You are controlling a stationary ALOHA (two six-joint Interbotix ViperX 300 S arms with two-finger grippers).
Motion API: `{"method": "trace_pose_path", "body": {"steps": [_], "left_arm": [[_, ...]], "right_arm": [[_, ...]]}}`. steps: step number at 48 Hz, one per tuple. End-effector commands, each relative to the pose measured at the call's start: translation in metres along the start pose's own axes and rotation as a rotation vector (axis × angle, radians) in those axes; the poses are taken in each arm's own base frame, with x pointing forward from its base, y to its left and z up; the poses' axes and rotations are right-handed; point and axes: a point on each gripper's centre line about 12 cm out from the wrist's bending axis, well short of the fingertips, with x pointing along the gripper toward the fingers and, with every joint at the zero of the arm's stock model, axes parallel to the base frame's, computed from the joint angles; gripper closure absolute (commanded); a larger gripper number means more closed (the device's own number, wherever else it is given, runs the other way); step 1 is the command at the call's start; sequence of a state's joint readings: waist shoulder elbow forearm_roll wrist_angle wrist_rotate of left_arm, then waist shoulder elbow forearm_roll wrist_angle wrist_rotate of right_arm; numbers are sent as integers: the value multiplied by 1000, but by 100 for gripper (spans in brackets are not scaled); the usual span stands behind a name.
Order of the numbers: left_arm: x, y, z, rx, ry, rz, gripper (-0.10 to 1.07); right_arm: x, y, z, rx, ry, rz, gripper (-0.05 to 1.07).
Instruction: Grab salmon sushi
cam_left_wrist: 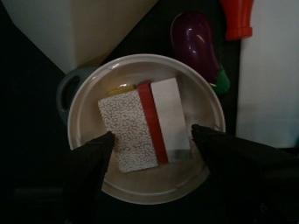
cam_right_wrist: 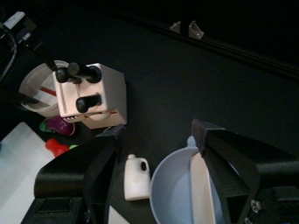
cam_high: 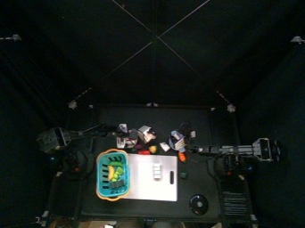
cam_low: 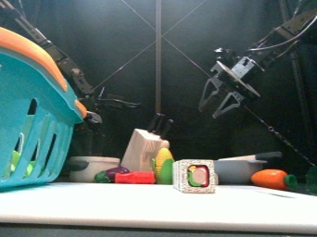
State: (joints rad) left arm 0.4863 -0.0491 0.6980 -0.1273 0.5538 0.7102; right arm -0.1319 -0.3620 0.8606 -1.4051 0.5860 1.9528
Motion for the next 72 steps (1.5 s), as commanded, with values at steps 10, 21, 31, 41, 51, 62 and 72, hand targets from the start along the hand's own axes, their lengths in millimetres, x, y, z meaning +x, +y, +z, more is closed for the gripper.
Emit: {"method": "trace_pose_path", "body": {"steps": [10,21,31,41,51,62,72], "left_arm": [[-2,4,6,41,6,37,21],[2,1,6,47,18,28,37],[5,1,6,43,22,24,34],[2,3,11,38,6,29,14],[6,1,8,40,22,20,-5],[6,-1,8,72,30,25,-4],[5,-8,12,168,43,46,0]], "right_arm": [[-1,1,4,8,-10,5,9],[0,0,4,8,-9,1,9],[1,1,4,7,-7,0,9],[2,2,4,7,-7,0,9],[2,2,4,6,-6,-1,9],[2,2,4,7,-6,-2,9],[3,2,4,6,-5,-3,9]]}}
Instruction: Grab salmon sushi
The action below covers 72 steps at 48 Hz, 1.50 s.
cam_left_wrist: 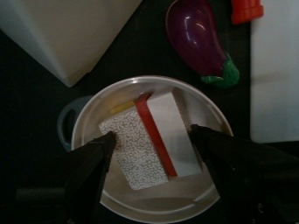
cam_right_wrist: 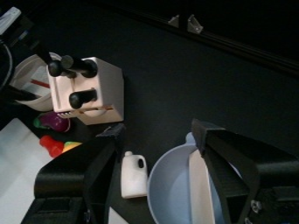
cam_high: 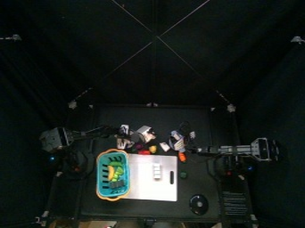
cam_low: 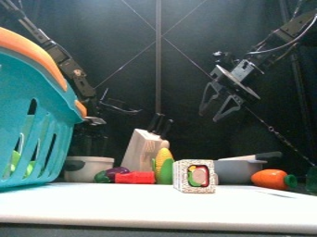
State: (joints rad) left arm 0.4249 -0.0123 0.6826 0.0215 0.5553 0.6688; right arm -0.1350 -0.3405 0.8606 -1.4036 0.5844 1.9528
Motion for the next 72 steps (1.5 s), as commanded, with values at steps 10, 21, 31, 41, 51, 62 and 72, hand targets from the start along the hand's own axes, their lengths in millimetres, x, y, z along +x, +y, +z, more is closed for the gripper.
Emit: {"method": "trace_pose_path", "body": {"steps": [10,21,31,41,51,62,72], "left_arm": [[0,-2,2,25,9,2,12],[1,-3,1,27,13,-2,18],[6,-7,-4,19,42,-31,18],[9,-8,-4,16,55,-44,21],[7,-7,-3,18,52,-41,34],[-3,-2,4,15,18,-14,37],[-18,5,11,14,-29,23,37]], "right_arm": [[-2,2,8,14,-20,8,9],[-2,2,8,14,-20,8,9],[-2,2,8,14,-20,8,9],[-2,2,8,14,-20,8,9],[-1,2,7,13,-18,5,9],[-1,2,7,11,-18,5,9],[-1,2,7,11,-18,5,9]]}}
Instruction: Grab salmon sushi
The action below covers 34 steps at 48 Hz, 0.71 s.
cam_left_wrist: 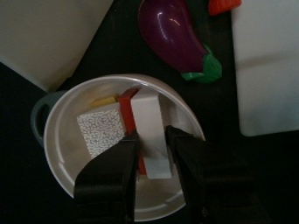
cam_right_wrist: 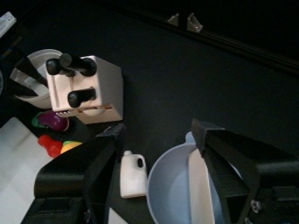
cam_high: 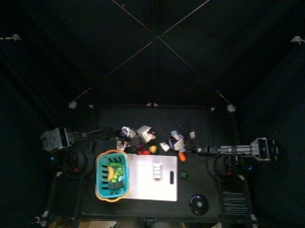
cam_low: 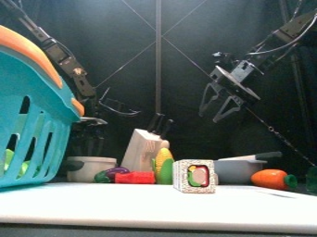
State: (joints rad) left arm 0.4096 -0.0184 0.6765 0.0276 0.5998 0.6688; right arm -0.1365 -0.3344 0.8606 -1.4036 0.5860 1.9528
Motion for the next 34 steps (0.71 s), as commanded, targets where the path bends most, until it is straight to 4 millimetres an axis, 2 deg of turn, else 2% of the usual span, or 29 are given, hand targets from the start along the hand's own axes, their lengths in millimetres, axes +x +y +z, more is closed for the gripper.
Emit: {"method": "trace_pose_path", "body": {"steps": [1,13,34], "left_arm": [[-17,10,11,-5,-57,49,37],[-29,12,14,-2,-89,73,37],[-67,15,18,-16,-185,140,38]], "right_arm": [[-3,3,8,13,-21,12,9],[-3,3,8,10,-20,13,9],[-5,3,7,10,-21,18,9]]}}
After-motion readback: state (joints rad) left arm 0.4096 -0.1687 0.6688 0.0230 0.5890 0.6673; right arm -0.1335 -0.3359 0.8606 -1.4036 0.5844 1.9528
